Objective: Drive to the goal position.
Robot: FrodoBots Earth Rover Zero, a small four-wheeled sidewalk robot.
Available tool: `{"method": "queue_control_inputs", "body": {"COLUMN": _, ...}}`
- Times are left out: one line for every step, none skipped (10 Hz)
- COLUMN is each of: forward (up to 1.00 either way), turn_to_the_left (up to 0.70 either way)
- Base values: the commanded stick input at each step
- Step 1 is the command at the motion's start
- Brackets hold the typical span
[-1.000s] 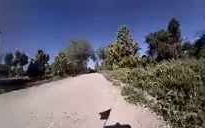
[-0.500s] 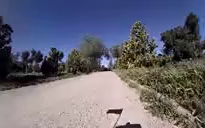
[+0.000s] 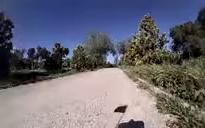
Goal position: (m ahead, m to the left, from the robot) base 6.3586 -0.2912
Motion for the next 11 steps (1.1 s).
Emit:
{"method": "queue_control_inputs", "body": {"forward": 1.00, "turn_to_the_left": 0.04}}
{"method": "queue_control_inputs", "body": {"forward": 1.00, "turn_to_the_left": 0.04}}
{"method": "queue_control_inputs", "body": {"forward": 1.00, "turn_to_the_left": 0.04}}
{"method": "queue_control_inputs", "body": {"forward": 1.00, "turn_to_the_left": 0.04}}
{"method": "queue_control_inputs", "body": {"forward": 1.00, "turn_to_the_left": 0.04}}
{"method": "queue_control_inputs", "body": {"forward": 1.00, "turn_to_the_left": 0.04}}
{"method": "queue_control_inputs", "body": {"forward": 1.00, "turn_to_the_left": 0.04}}
{"method": "queue_control_inputs", "body": {"forward": 1.00, "turn_to_the_left": 0.00}}
{"method": "queue_control_inputs", "body": {"forward": 1.00, "turn_to_the_left": -0.09}}
{"method": "queue_control_inputs", "body": {"forward": 1.00, "turn_to_the_left": -0.18}}
{"method": "queue_control_inputs", "body": {"forward": 1.00, "turn_to_the_left": -0.27}}
